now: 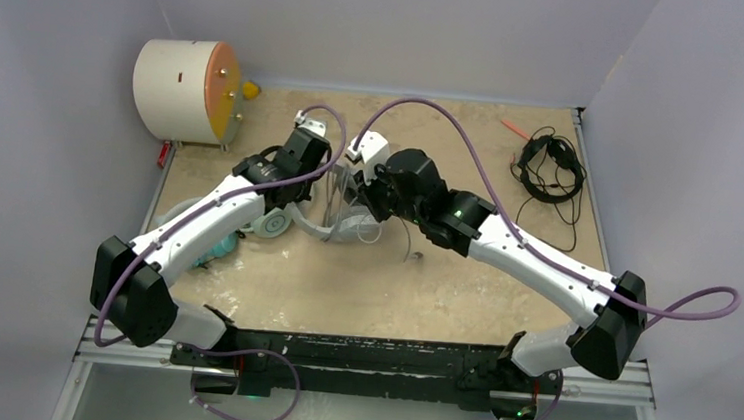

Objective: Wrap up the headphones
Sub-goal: Wrap the headphones cable around the headphones.

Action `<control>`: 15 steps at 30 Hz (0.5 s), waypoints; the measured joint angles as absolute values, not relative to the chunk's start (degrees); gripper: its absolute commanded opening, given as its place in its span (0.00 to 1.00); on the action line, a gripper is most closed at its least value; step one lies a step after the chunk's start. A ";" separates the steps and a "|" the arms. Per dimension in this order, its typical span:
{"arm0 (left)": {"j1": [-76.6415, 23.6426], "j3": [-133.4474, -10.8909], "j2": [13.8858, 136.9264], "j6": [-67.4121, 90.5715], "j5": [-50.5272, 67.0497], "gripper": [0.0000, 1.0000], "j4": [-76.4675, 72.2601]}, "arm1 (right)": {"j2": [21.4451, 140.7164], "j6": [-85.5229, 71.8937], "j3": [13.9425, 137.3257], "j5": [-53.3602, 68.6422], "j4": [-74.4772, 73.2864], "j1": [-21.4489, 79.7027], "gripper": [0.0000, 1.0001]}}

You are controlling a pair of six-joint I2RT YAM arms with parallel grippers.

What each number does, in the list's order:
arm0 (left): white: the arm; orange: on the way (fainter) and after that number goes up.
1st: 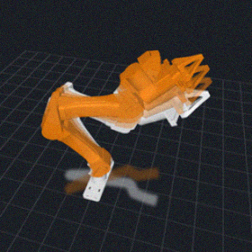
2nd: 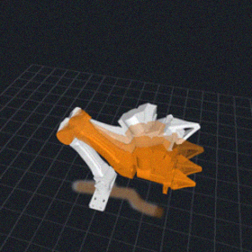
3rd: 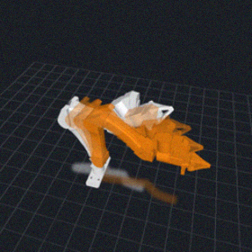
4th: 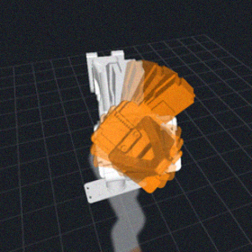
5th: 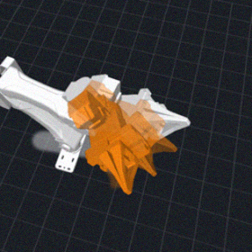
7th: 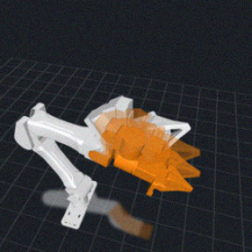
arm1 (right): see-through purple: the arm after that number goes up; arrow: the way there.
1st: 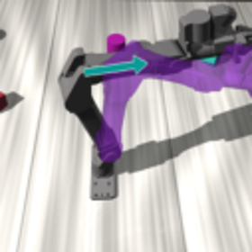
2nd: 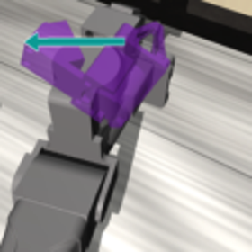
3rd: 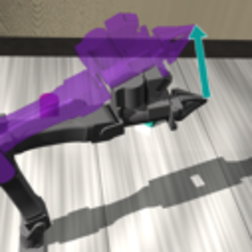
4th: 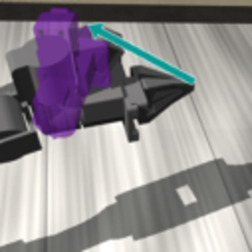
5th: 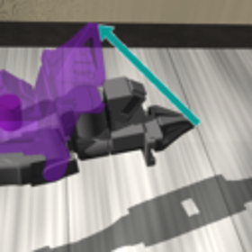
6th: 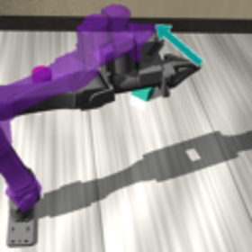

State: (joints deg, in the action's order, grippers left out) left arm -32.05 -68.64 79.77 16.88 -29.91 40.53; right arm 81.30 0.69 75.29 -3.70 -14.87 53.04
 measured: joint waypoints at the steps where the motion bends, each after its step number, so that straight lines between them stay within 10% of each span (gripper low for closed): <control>1: -32.36 -68.66 79.77 16.82 -27.99 0.00 40.77 | 81.38 1.61 75.07 -5.56 -14.66 53.19 0.15; 15: -35.07 -70.61 79.81 13.32 -8.69 0.00 50.09 | 81.32 8.62 68.75 -18.04 -6.94 49.58 0.15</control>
